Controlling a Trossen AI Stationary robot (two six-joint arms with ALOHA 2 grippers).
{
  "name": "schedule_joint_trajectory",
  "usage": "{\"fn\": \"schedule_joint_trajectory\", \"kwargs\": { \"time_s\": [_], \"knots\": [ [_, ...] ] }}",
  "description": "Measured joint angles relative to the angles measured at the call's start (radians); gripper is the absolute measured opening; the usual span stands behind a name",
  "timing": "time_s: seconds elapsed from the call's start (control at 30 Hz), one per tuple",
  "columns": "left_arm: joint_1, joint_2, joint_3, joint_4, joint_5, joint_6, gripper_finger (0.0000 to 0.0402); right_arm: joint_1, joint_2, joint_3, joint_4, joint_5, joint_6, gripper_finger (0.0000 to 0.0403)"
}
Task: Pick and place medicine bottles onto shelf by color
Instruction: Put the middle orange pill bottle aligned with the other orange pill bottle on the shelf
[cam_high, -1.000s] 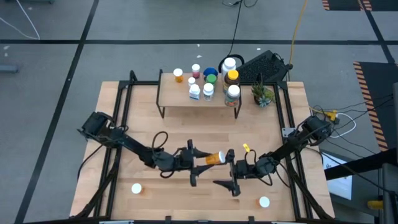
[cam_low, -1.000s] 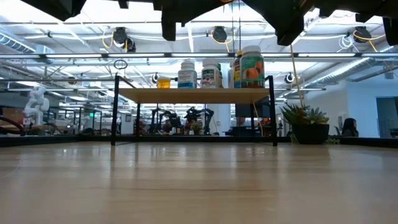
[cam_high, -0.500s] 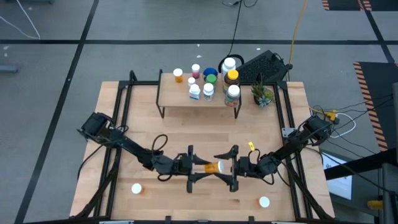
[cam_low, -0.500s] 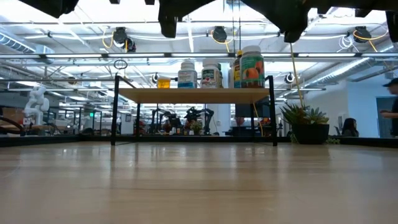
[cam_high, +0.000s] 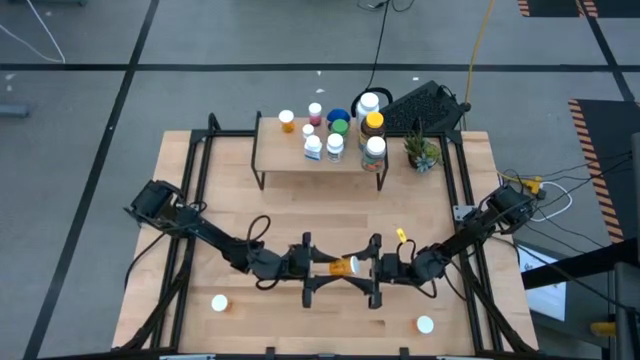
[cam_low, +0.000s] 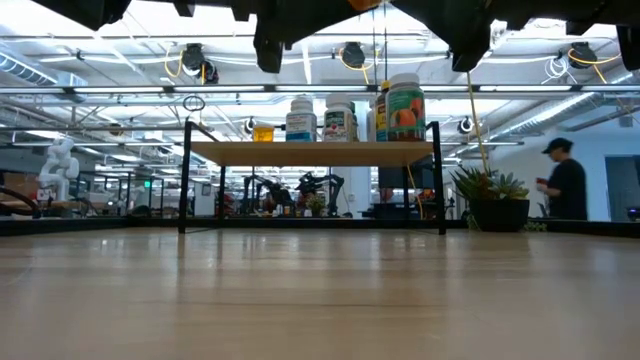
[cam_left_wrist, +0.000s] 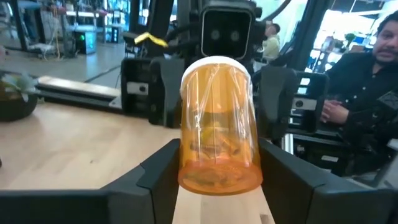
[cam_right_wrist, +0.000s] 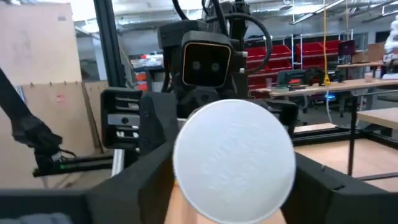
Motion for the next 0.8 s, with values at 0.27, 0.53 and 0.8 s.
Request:
{"fn": "schedule_joint_trajectory", "kwargs": {
  "time_s": [0.27,0.53,0.8],
  "knots": [
    [-0.001,-0.001,0.0,-0.134,-0.006,-0.059,0.0245,-0.006,-0.098,0.0,-0.26,-0.005,-0.038,0.0175],
    [-0.011,-0.002,0.0,-0.252,-0.008,-0.039,0.0302,-0.066,-0.319,0.0,-0.874,-0.156,0.158,0.0186],
    [0.027,-0.004,0.021,-0.283,0.017,-0.059,0.033,-0.165,-0.247,-0.001,-1.101,-0.364,0.325,0.0186]
  ]
}}
